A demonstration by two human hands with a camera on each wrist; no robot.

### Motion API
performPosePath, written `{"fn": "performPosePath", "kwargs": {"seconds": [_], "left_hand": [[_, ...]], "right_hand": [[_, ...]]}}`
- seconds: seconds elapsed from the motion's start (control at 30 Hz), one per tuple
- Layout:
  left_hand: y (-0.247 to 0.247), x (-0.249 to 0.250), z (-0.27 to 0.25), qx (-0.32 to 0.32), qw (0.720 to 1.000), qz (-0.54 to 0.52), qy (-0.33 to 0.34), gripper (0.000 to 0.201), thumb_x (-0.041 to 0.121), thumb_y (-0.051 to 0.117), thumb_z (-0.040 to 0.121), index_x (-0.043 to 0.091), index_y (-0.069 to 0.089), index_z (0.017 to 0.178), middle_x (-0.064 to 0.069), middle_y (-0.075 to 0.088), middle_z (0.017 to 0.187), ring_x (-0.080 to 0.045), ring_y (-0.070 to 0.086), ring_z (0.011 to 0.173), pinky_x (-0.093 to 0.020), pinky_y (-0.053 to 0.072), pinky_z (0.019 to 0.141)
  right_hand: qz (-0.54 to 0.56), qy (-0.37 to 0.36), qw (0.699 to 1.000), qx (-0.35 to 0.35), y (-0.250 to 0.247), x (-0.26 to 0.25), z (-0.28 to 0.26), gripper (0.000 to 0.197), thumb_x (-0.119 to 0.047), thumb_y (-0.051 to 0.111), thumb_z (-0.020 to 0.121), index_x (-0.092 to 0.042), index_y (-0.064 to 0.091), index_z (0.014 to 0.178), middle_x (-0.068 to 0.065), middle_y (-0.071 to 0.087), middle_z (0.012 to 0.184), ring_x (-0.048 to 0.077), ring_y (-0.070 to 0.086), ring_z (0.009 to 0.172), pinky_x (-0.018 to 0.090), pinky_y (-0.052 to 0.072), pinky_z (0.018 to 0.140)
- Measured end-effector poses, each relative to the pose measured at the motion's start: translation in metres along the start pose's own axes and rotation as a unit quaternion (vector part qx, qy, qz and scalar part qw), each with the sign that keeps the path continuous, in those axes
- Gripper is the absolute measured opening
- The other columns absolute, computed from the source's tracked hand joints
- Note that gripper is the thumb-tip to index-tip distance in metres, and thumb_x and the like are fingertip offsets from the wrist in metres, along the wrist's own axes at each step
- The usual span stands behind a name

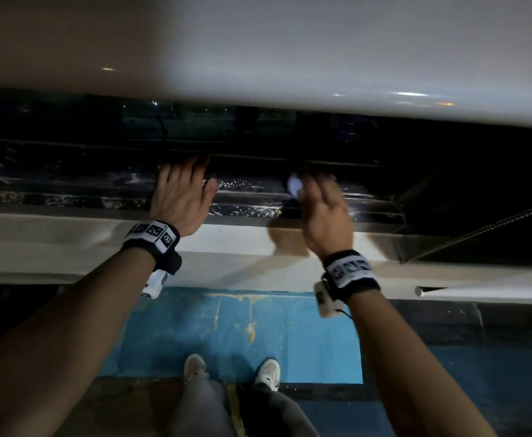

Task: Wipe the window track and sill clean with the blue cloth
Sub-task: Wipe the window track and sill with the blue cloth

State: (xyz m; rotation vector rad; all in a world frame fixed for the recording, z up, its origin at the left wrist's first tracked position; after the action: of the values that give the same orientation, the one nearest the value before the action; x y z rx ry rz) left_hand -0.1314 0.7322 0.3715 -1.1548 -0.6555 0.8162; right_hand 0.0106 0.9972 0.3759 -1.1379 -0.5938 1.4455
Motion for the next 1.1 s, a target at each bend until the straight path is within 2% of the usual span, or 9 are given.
{"fn": "performPosePath", "kwargs": {"seconds": [0.1, 0.17, 0.27, 0.43, 0.6, 0.7, 0.8, 0.97, 1.1], "left_hand": [[0.000, 0.000, 0.000, -0.005, 1.000, -0.003, 0.000, 0.055, 0.042, 0.030, 0.111, 0.013, 0.034, 0.158, -0.014, 0.046, 0.151, -0.034, 0.043, 0.135, -0.050, 0.023, 0.118], [-0.001, 0.002, 0.000, -0.008, 1.000, -0.006, -0.006, 0.055, 0.041, 0.031, 0.110, 0.013, 0.034, 0.158, -0.014, 0.046, 0.150, -0.034, 0.043, 0.134, -0.051, 0.023, 0.118], [-0.005, 0.005, 0.001, -0.015, 1.000, -0.018, -0.013, 0.055, 0.041, 0.032, 0.109, 0.013, 0.036, 0.156, -0.014, 0.045, 0.151, -0.035, 0.044, 0.134, -0.051, 0.026, 0.117], [-0.035, 0.066, 0.001, 0.068, 0.983, -0.165, -0.039, 0.046, 0.033, 0.042, 0.107, 0.010, 0.048, 0.147, -0.020, 0.052, 0.138, -0.037, 0.050, 0.121, -0.046, 0.042, 0.104], [-0.014, 0.162, 0.008, 0.068, 0.982, -0.165, 0.059, 0.037, 0.037, 0.044, 0.105, 0.012, 0.057, 0.129, -0.014, 0.056, 0.124, -0.036, 0.053, 0.112, -0.047, 0.042, 0.103], [0.000, 0.161, 0.030, 0.047, 0.987, -0.151, 0.004, 0.037, 0.034, 0.041, 0.106, 0.012, 0.057, 0.131, -0.017, 0.054, 0.127, -0.039, 0.053, 0.114, -0.052, 0.040, 0.106], [0.001, 0.159, 0.018, 0.056, 0.988, -0.140, 0.016, 0.039, 0.025, 0.043, 0.105, 0.012, 0.054, 0.140, -0.015, 0.053, 0.133, -0.036, 0.052, 0.121, -0.050, 0.038, 0.110], [-0.002, 0.144, -0.026, 0.062, 0.988, -0.109, 0.090, 0.050, 0.027, 0.046, 0.105, 0.008, 0.045, 0.151, -0.013, 0.043, 0.153, -0.033, 0.038, 0.144, -0.046, 0.027, 0.122], [-0.002, 0.143, 0.016, 0.051, 0.990, -0.131, 0.031, 0.036, 0.031, 0.050, 0.106, 0.010, 0.054, 0.136, -0.018, 0.058, 0.132, -0.039, 0.053, 0.122, -0.051, 0.039, 0.113]], "right_hand": [[-0.053, 0.099, 0.994, 0.014, -0.009, 0.039, 0.000, 0.041, -0.024, 0.038, 0.108, -0.009, 0.063, 0.137, 0.021, 0.056, 0.144, 0.045, 0.051, 0.134, 0.049, 0.039, 0.120], [-0.059, 0.141, 0.988, -0.006, 0.009, 0.019, 0.012, 0.051, -0.025, 0.044, 0.098, -0.008, 0.059, 0.143, 0.023, 0.052, 0.152, 0.046, 0.042, 0.145, 0.049, 0.029, 0.128], [-0.006, 0.091, 0.995, -0.044, 0.035, -0.042, 0.021, 0.048, -0.028, 0.049, 0.097, -0.013, 0.060, 0.141, 0.020, 0.050, 0.155, 0.044, 0.036, 0.151, 0.050, 0.025, 0.128], [0.215, 0.048, 0.975, -0.035, 0.003, -0.078, 0.034, 0.035, -0.019, 0.044, 0.101, -0.005, 0.066, 0.124, 0.023, 0.066, 0.126, 0.040, 0.062, 0.117, 0.037, 0.046, 0.101], [0.149, 0.134, 0.978, 0.049, -0.020, 0.005, 0.023, 0.043, -0.019, 0.043, 0.095, -0.003, 0.066, 0.127, 0.024, 0.069, 0.119, 0.042, 0.065, 0.104, 0.041, 0.048, 0.090], [0.033, 0.066, 0.997, 0.006, -0.007, 0.028, 0.006, 0.043, -0.026, 0.039, 0.108, -0.005, 0.061, 0.138, 0.023, 0.061, 0.140, 0.045, 0.058, 0.130, 0.048, 0.047, 0.109], [-0.065, 0.007, 0.997, -0.040, 0.006, 0.030, -0.014, 0.053, -0.037, 0.035, 0.114, -0.016, 0.043, 0.162, 0.006, 0.040, 0.170, 0.035, 0.030, 0.160, 0.051, 0.024, 0.130], [-0.079, 0.017, 0.996, -0.043, 0.009, 0.028, -0.012, 0.059, -0.046, 0.034, 0.113, -0.018, 0.036, 0.166, 0.002, 0.035, 0.173, 0.034, 0.026, 0.162, 0.050, 0.019, 0.131], [-0.062, 0.002, 0.997, -0.054, 0.016, 0.011, 0.003, 0.057, -0.044, 0.029, 0.114, -0.020, 0.038, 0.165, 0.002, 0.038, 0.171, 0.034, 0.026, 0.162, 0.050, 0.022, 0.130]]}}
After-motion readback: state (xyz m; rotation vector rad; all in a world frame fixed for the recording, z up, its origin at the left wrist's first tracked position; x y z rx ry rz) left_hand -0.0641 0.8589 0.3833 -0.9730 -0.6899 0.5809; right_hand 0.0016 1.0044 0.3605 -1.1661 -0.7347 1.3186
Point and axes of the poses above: each hand's wrist, its own z-axis towards the middle knuckle, its own y-axis out of the palm, x = y × z, the point moved 3 cm from there along z, towards the middle knuckle
